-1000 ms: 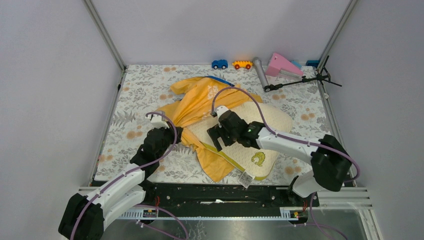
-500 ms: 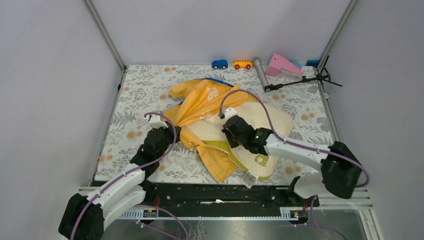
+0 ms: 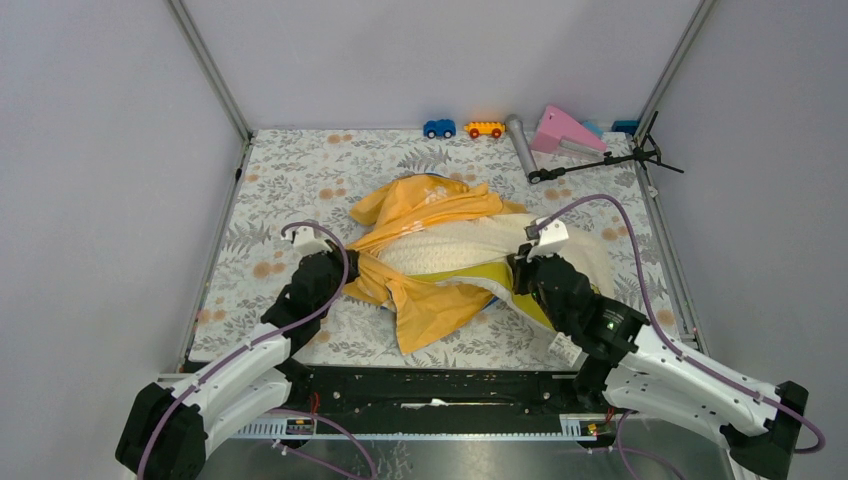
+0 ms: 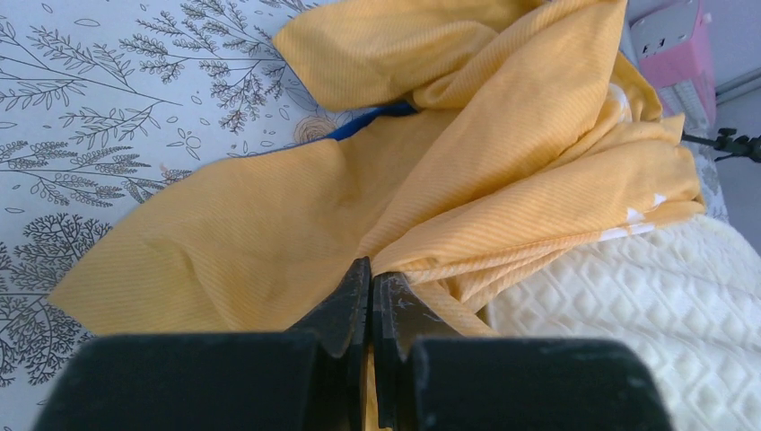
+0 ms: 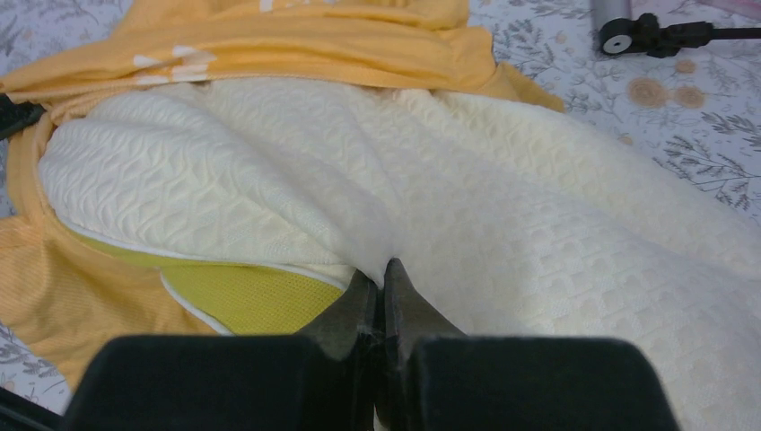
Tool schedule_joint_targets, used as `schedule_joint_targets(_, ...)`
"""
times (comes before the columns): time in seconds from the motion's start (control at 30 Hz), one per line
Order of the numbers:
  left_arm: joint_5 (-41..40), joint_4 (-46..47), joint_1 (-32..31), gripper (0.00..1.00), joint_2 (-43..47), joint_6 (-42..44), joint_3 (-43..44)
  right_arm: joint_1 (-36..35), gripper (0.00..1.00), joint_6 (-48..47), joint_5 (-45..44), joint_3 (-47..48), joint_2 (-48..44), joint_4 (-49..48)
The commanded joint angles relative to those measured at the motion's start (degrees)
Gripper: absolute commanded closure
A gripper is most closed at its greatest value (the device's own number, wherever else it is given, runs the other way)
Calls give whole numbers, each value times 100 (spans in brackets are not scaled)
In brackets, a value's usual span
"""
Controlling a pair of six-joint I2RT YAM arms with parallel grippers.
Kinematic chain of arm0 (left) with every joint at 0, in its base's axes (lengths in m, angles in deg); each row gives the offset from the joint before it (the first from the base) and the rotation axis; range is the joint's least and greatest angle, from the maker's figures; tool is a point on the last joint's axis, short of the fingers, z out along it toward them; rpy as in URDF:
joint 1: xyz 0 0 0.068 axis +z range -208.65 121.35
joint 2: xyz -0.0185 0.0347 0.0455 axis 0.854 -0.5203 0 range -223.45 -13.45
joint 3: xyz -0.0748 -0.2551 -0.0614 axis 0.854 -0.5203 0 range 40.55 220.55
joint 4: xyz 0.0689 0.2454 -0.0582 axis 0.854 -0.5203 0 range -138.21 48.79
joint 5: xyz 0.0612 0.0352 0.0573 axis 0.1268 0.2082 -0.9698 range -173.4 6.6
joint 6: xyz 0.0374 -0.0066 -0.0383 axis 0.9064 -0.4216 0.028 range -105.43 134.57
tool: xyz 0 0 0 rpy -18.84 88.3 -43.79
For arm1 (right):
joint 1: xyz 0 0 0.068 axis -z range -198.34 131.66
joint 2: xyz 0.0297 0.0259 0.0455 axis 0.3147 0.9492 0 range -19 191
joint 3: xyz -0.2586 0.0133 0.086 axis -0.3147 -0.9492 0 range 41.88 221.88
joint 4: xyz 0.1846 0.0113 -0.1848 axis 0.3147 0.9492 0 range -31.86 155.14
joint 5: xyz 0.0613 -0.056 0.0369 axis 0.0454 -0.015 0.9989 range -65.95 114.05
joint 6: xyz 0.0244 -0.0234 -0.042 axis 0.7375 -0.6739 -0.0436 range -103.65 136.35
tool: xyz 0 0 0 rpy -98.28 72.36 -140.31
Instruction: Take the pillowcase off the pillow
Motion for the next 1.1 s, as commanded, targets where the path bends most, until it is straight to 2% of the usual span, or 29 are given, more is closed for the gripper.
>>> schedule_joint_targets(0.0,-2069,-1047,158,100,121,-510,192,74,100,2,-1533,-16,-408,-619)
schedule_joint_targets(0.13,-3179,-2164,158,100,397,-1613,325,74,100,209,-1611,-4,-172,-549)
schedule_joint_targets(0.23,-3747,-3077,158,100,543,-2608,435,80,100,697,-2146,100,10,-317)
schedule_joint_targets(0.33,-3979,-3593,158,100,563,-3175,522,76,97,958,-2463,123,-11,-279)
schedule_joint_targets(0.4,-3939,-3581,158,100,526,-3196,529,75,96,800,-2330,45,-98,-482)
schedule_joint_targets(0.47,-3700,-3068,158,100,422,-2763,494,76,94,693,-2134,-51,-162,-690)
schedule_joint_targets(0.57,-2904,-2006,158,100,211,-1528,447,80,94,544,-1855,-128,-145,-917)
schedule_joint_targets(0.63,-2440,-1706,158,100,71,-886,509,81,99,528,-1724,-165,-96,-1006)
schedule_joint_targets(0.77,-2054,-1527,158,100,-24,-613,544,82,100,448,-1297,-232,61,-1376)
schedule_joint_targets(0.87,-1381,-841,158,100,32,-146,324,74,100,386,-1084,-166,284,-1442)
schedule_joint_targets(0.97,-595,-140,158,100,-27,323,118,80,100,286,-883,-40,616,-1421)
schedule_joint_targets(1.07,-272,-8,158,100,-188,558,162,83,100,349,-1004,223,1055,-1137)
